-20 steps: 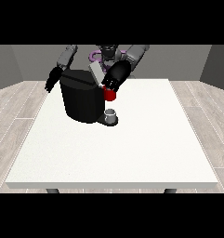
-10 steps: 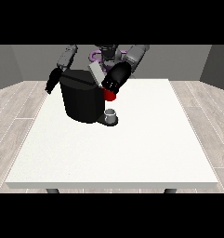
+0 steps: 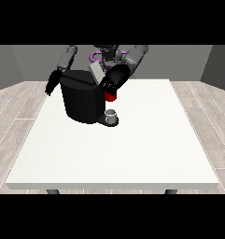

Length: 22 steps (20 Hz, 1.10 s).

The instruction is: Insert the coffee pod into the coffee machine and close the lid

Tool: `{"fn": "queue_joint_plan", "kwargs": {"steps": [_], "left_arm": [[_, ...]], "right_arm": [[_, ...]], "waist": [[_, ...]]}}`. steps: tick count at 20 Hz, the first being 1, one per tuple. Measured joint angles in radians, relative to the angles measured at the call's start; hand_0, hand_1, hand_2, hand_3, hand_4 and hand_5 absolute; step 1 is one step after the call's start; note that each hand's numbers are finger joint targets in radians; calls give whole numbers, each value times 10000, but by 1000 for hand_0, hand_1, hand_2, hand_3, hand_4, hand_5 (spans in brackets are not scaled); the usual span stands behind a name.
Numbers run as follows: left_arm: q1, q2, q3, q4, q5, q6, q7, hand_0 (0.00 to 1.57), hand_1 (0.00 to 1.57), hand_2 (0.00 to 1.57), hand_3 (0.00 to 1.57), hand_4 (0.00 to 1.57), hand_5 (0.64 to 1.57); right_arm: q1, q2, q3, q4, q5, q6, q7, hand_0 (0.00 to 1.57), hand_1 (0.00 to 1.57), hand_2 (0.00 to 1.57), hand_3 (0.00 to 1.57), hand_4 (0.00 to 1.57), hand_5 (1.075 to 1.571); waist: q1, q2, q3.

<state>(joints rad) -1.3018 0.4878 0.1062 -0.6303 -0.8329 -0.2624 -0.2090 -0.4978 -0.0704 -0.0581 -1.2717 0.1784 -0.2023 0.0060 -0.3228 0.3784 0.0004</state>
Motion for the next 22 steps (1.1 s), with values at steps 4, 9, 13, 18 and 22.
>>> {"fn": "queue_joint_plan", "kwargs": {"steps": [4,9,13,18,22], "left_arm": [[25,229,-20,10,-132,215,-396,1088,1088,1075,800,0,1571],[-21,512,-113,-3,-384,431,-757,742,742,871,653,0,1571],[-24,517,-273,-35,-630,587,-822,0,0,635,508,0,1571],[-81,570,-251,89,-770,711,-785,0,0,526,441,0,1571],[-203,650,-224,207,-813,599,-827,0,0,362,253,0,1571]], "right_arm": [[-45,-65,57,-156,113,-36,120,0,0,0,0,147,1571],[-78,-42,143,-234,218,-94,56,0,0,0,0,160,1571],[9,62,209,-141,284,-173,2,0,0,0,0,207,1571],[-89,-27,222,-150,380,-173,164,0,0,0,0,117,1571],[-149,-69,135,-107,324,-145,277,0,0,0,0,90,1571]], "waist": [[-63,115,12],[-141,347,21],[-78,288,25],[-77,263,25],[-82,223,21]]}}
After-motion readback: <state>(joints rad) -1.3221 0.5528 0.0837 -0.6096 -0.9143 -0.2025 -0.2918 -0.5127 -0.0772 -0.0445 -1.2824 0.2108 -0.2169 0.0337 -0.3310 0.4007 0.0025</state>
